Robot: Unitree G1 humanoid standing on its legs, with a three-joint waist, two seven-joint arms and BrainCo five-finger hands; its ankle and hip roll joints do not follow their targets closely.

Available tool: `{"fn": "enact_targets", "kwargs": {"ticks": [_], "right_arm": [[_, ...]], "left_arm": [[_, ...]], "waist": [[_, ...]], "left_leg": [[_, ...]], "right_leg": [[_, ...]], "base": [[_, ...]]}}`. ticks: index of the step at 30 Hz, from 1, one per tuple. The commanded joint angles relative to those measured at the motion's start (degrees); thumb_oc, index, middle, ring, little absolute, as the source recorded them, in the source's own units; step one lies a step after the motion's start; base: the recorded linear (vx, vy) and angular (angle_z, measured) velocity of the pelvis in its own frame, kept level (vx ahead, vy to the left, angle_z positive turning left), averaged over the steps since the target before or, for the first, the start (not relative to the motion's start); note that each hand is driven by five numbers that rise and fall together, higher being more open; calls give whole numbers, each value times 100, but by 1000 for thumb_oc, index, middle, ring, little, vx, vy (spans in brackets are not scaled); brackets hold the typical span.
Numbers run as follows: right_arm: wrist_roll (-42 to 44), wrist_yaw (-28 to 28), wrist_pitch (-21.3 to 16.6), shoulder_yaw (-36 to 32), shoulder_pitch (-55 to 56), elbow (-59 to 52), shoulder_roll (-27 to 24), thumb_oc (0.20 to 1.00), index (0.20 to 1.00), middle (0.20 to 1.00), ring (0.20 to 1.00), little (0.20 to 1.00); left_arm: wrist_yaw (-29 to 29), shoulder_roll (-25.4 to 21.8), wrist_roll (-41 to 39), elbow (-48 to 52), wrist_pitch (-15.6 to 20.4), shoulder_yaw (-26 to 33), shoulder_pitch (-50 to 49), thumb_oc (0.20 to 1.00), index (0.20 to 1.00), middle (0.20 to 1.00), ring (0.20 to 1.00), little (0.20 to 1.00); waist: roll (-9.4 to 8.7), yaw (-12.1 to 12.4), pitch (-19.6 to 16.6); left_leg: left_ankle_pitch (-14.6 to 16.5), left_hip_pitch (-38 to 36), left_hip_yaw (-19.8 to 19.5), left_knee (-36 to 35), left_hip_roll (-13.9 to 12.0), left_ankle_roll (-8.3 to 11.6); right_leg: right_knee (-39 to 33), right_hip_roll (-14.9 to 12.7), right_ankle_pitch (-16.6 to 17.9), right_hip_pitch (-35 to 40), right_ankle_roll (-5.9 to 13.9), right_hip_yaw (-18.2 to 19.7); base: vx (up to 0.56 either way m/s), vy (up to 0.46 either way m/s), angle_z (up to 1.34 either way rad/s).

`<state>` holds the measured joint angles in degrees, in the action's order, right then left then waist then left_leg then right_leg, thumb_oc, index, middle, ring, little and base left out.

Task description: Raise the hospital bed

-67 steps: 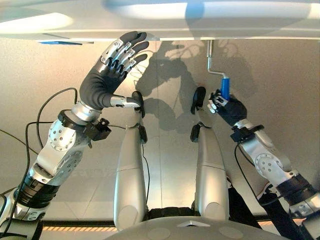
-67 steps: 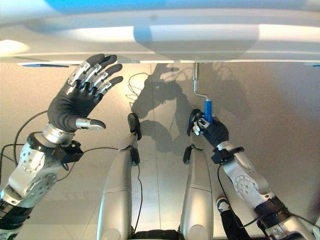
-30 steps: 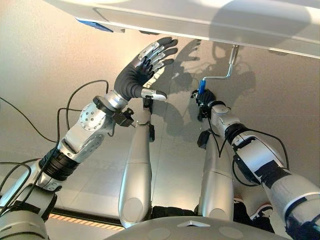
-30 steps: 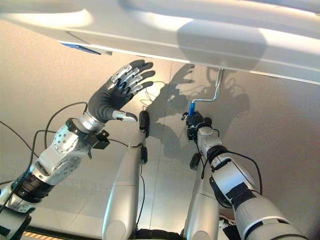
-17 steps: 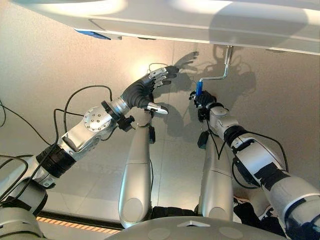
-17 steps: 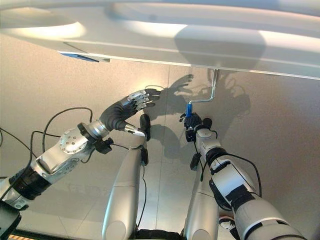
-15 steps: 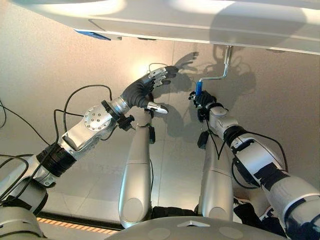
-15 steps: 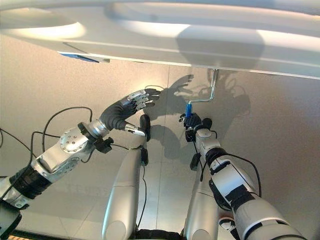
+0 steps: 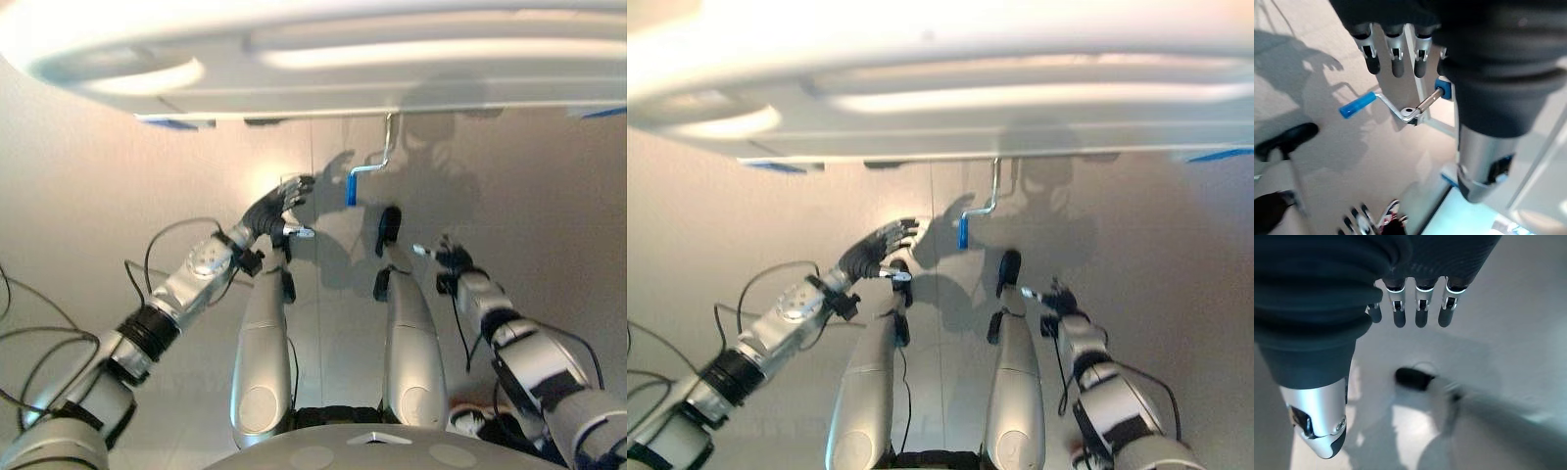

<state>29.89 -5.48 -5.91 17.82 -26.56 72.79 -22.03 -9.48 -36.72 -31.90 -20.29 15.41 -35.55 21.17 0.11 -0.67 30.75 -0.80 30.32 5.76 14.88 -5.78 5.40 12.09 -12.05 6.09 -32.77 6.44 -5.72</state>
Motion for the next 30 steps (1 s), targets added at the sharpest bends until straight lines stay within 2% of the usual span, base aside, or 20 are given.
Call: {"fn": "enact_targets", "kwargs": {"ticks": [1, 5, 7, 11, 15, 16, 17, 22, 26, 30], "right_arm": [[-233, 73, -88, -245, 234, -4, -313, 1000, 1000, 1000, 1000, 1000], [-340, 174, -102, -478, 635, -5, -372, 1000, 1000, 1000, 1000, 1000], [-521, 243, -91, -445, 890, -74, -338, 1000, 1000, 1000, 1000, 1000], [-1058, 295, -104, -292, 1337, -211, -211, 1000, 1000, 1000, 1000, 1000], [-1426, 345, -125, -265, 1765, -349, -77, 1000, 1000, 1000, 1000, 1000], [-1499, 371, -114, -389, 1947, -312, 20, 1000, 1000, 1000, 1000, 1000], [-1499, 370, -114, -388, 1952, -314, 19, 1000, 1000, 1000, 1000, 1000], [-1569, 364, -120, -611, 2344, -335, 235, 1000, 1000, 1000, 1000, 1000], [-1632, 371, -80, -582, 2410, -148, 431, 1000, 1000, 1000, 1000, 1000], [-1799, 395, -61, -443, 2406, -158, 487, 1000, 1000, 1000, 1000, 1000]], "left_arm": [[-106, 94, 502, 5, 192, 264, -189, 1000, 1000, 1000, 1000, 1000], [-56, 334, 1066, -564, 227, 441, -490, 1000, 1000, 1000, 1000, 1000], [51, 636, 1407, -1235, 189, 604, -675, 1000, 1000, 1000, 1000, 1000], [481, 1174, 2274, -2721, 138, 1021, -1001, 1000, 1000, 1000, 1000, 1000], [720, 1448, 2646, -3742, 65, 1633, -1405, 1000, 1000, 1000, 1000, 1000], [794, 1560, 2712, -4086, 43, 1942, -1622, 1000, 1000, 1000, 1000, 1000], [796, 1562, 2714, -4088, 46, 1942, -1626, 1000, 1000, 1000, 1000, 1000], [996, 1808, 2666, -4293, 32, 2429, -2043, 1000, 1000, 1000, 1000, 1000], [1040, 1985, 2684, -4461, -40, 2446, -2114, 1000, 1000, 1000, 1000, 1000], [1047, 2035, 2731, -4537, -67, 2413, -2092, 1000, 1000, 1000, 1000, 1000]], "waist": [[176, -11, -95], [137, 4, -96], [99, -2, -209], [37, 6, -755], [-12, 18, -1293], [-17, 28, -1607], [-16, 28, -1600], [-21, 42, -2167], [-11, 56, -2429], [-12, 45, -2519]], "left_leg": [[-121, -313, -105, -25, 31, -20], [-119, -990, -131, -167, 23, 12], [-99, -1369, -138, -282, -7, 29], [-177, -1846, -147, -612, -57, 62], [-223, -2336, -85, -903, -116, 83], [-239, -2632, -56, -1119, -140, 82], [-245, -2654, -54, -1136, -140, 83], [-281, -3192, -58, -1546, -132, 79], [-275, -3498, -81, -1757, -131, 75], [-266, -3613, -69, -1801, -140, 84]], "right_leg": [[312, -76, -298, 493, 292, -213], [167, -72, -349, 1237, 312, -313], [82, -15, -419, 1596, 322, -354], [-240, 76, -412, 2086, 318, -446], [-616, 157, -365, 2593, 333, -530], [-770, 179, -353, 2838, 349, -587], [-780, 181, -351, 2857, 349, -588], [-1066, 253, -382, 3385, 369, -719], [-1202, 289, -442, 3715, 355, -809], [-1259, 310, -469, 3852, 342, -839]], "base": [[96, -4, -2], [70, -15, 4], [92, -10, 6], [109, -41, 3], [85, -47, -4], [103, -38, 1], [99, -40, 2], [78, -32, 2], [47, -10, 11], [13, 5, 6]]}}
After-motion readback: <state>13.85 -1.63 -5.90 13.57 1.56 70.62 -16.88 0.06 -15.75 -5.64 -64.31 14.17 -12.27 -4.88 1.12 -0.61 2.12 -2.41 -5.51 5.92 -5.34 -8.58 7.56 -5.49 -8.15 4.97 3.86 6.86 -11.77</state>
